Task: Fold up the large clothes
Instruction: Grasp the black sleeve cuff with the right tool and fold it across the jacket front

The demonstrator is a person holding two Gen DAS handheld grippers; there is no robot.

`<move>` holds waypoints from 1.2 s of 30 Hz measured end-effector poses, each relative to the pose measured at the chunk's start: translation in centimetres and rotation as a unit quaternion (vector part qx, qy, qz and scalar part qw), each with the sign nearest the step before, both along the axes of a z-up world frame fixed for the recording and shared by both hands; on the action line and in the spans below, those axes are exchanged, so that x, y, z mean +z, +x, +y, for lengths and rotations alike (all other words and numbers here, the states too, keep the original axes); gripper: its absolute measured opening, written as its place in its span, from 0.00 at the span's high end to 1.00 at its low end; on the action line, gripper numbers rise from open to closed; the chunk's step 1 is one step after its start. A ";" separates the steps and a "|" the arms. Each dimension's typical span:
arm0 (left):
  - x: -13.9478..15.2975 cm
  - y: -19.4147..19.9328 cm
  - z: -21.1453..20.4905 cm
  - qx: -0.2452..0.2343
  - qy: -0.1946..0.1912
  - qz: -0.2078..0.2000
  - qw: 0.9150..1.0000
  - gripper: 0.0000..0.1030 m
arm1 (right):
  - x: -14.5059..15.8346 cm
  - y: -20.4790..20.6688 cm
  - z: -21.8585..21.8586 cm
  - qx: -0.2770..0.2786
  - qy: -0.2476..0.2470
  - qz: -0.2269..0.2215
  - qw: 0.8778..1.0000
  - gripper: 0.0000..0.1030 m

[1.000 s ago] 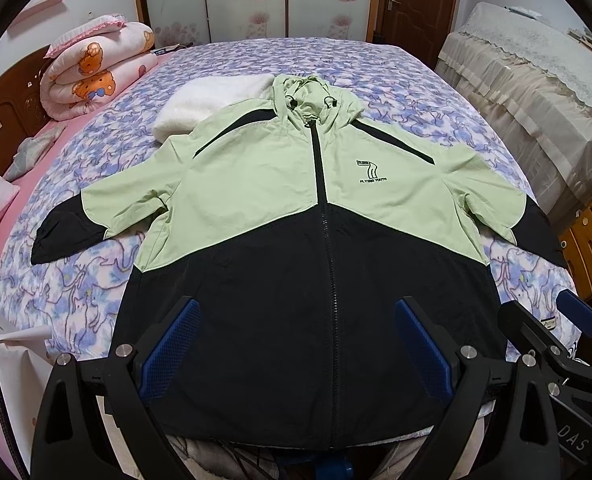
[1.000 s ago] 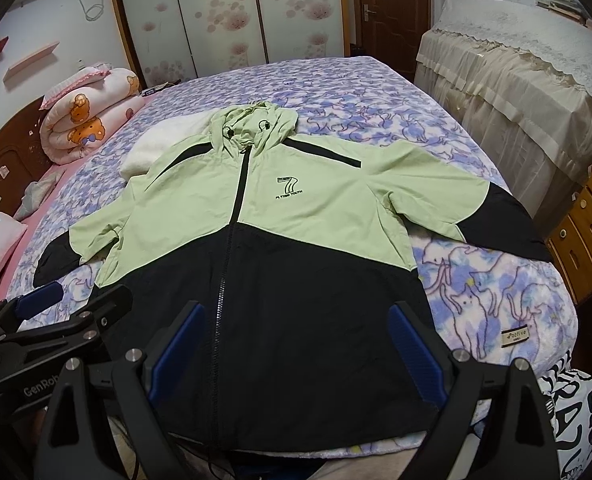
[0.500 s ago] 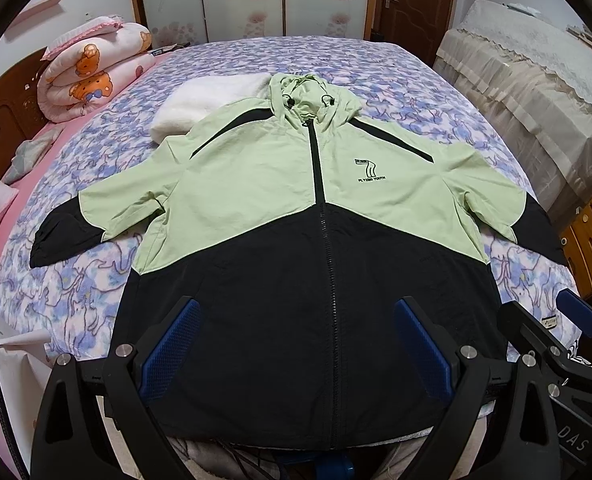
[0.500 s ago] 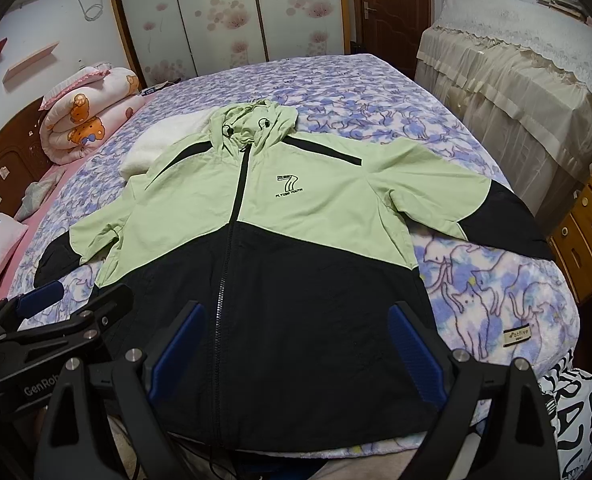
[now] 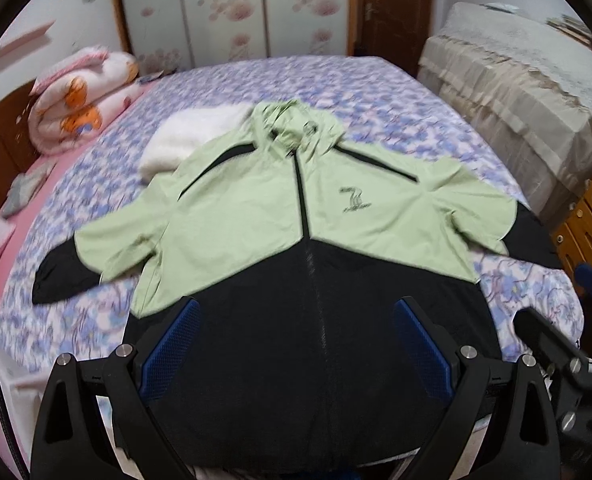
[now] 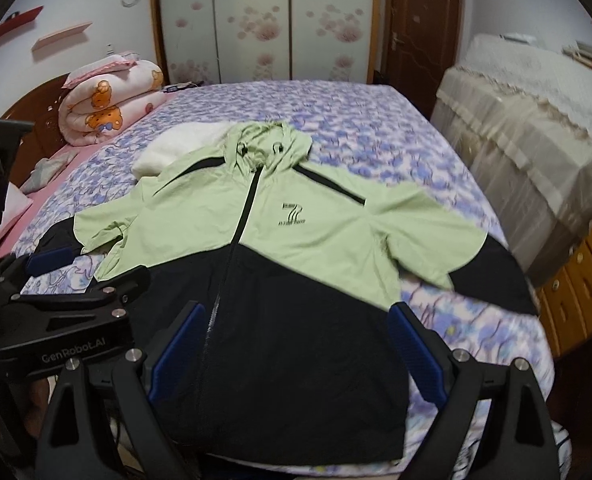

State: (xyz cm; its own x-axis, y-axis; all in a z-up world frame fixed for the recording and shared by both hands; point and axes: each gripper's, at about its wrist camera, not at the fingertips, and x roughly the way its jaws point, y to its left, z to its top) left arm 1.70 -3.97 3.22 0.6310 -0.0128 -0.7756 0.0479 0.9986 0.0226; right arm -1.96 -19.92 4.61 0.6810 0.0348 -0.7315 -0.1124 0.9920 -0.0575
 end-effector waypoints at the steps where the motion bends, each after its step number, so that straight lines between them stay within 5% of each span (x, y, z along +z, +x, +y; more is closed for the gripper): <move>1: 0.6 0.3 -0.5 -0.016 0.000 -0.013 1.000 0.07 | 0.5 0.1 -0.6 -0.003 -0.007 -0.010 1.000 0.10; 6: 3.2 2.0 -2.9 -0.067 -0.006 -0.044 0.997 0.07 | 2.3 1.2 -4.4 -0.045 -0.029 -0.049 0.997 0.10; 10: 5.1 4.7 -5.2 -0.094 -0.049 -0.048 0.993 0.06 | 2.3 2.3 -8.5 -0.097 -0.026 -0.051 0.994 0.10; 20: 3.2 12.7 -13.0 -0.098 -0.045 -0.020 0.994 0.06 | -4.8 5.2 -22.6 -0.232 0.065 0.020 0.970 0.10; 25: -1.4 16.5 -17.1 -0.098 -0.022 0.022 0.995 0.06 | -10.5 6.6 -29.5 -0.295 0.137 0.054 0.944 0.11; 36: -7.7 19.3 -22.9 -0.129 -0.013 0.047 0.990 0.06 | -19.8 10.3 -39.7 -0.390 0.307 0.072 0.865 0.33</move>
State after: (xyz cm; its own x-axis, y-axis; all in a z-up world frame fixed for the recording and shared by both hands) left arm 21.00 -26.91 -4.50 0.5284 -0.1852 -0.8286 0.3028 0.9529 -0.0199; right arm 8.35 -59.60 -15.22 0.5763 0.0174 -0.8171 0.6422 0.6087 0.4659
